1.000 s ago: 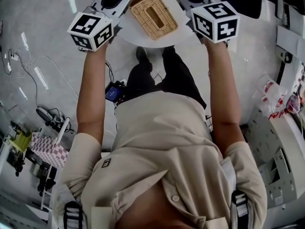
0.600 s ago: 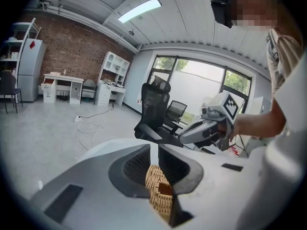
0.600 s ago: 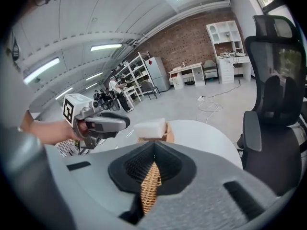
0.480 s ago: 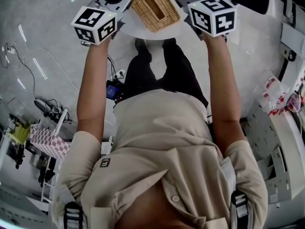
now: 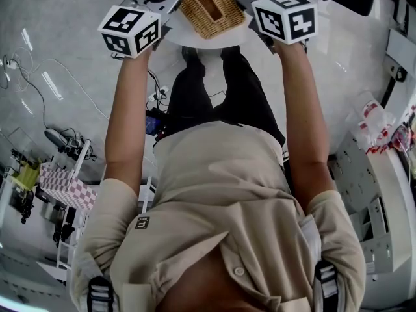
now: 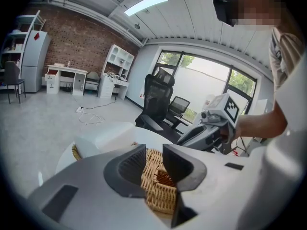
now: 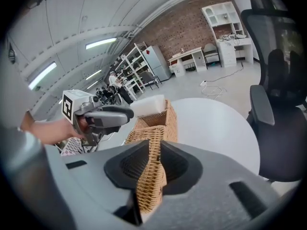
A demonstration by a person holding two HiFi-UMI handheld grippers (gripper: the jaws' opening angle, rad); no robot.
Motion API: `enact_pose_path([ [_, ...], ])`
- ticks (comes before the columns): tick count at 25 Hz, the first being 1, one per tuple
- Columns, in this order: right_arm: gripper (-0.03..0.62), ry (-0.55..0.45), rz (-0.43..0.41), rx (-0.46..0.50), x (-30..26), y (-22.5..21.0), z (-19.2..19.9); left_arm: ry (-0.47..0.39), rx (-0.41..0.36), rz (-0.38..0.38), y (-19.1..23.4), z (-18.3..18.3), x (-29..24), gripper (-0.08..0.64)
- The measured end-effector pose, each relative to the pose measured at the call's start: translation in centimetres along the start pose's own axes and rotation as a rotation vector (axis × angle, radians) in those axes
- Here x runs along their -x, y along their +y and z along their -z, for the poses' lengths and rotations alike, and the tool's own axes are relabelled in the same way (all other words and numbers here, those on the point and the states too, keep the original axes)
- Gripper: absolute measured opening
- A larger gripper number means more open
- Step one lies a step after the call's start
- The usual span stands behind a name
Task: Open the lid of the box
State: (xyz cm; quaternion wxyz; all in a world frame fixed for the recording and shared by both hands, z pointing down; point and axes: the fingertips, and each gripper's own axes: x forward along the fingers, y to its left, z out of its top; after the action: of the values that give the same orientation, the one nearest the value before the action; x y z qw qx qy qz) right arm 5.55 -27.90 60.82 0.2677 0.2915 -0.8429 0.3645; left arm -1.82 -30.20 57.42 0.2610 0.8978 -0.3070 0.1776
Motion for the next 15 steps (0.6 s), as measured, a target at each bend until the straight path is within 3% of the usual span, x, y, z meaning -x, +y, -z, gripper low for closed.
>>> enact_pose_path([
  [8, 0.133, 0.057, -0.059, -0.078, -1.7, -0.1, 2.4, 0.000, 0.016, -0.008, 0.5, 1.2, -0.6, 0.086],
  [15, 0.144, 0.102, -0.078, -0.126, -2.6, -0.2, 3.9, 0.005, 0.024, -0.008, 0.8, 1.6, -0.8, 0.086],
])
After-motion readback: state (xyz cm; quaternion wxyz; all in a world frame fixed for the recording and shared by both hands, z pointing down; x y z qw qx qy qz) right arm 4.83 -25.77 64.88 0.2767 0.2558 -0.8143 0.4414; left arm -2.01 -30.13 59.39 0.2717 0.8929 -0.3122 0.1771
